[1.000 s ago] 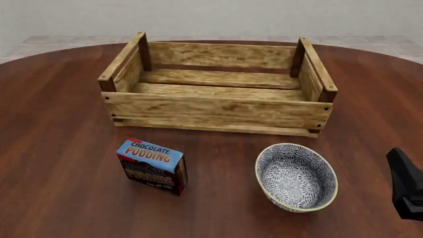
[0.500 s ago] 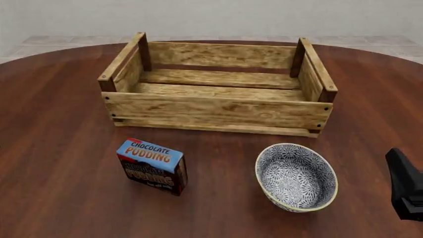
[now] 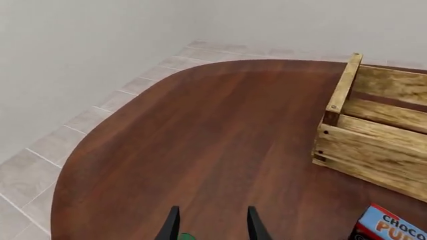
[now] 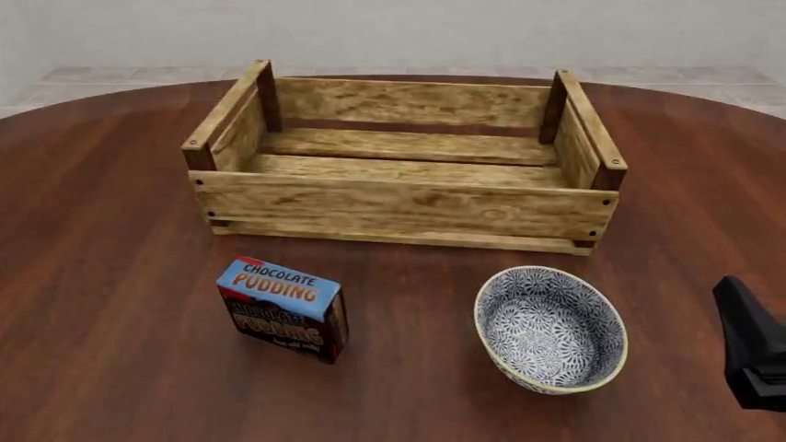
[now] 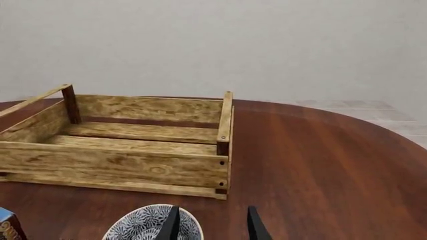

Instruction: Pick up the salad dressing and put it in the tray.

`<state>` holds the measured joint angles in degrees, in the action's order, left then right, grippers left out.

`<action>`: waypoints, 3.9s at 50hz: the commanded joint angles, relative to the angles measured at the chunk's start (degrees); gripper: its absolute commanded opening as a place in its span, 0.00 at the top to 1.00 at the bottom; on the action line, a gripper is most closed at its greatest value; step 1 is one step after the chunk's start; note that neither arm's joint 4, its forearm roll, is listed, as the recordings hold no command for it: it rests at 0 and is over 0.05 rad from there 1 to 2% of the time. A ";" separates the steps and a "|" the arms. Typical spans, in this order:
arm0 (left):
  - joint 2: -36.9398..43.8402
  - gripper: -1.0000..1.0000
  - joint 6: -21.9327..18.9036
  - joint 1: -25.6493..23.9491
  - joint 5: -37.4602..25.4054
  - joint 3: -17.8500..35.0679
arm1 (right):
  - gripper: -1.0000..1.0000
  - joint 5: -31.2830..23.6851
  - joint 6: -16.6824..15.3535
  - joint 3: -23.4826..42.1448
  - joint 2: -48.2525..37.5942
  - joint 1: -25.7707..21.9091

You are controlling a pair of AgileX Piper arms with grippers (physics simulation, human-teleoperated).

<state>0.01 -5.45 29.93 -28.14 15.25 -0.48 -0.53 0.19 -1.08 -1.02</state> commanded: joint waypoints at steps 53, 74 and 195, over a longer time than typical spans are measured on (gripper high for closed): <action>4.27 0.00 -0.39 13.31 9.10 -10.88 | 0.00 -0.26 -0.65 0.12 -0.21 -0.77; 15.11 0.00 -1.26 15.17 21.86 -15.23 | 0.00 -0.75 -0.69 -0.09 0.44 -0.49; 2.32 1.00 1.11 -14.22 5.89 -2.92 | 0.00 -0.79 0.13 0.05 0.78 0.67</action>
<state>1.07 -4.42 21.99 -21.92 8.60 -1.42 -0.56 0.28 -0.20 -0.32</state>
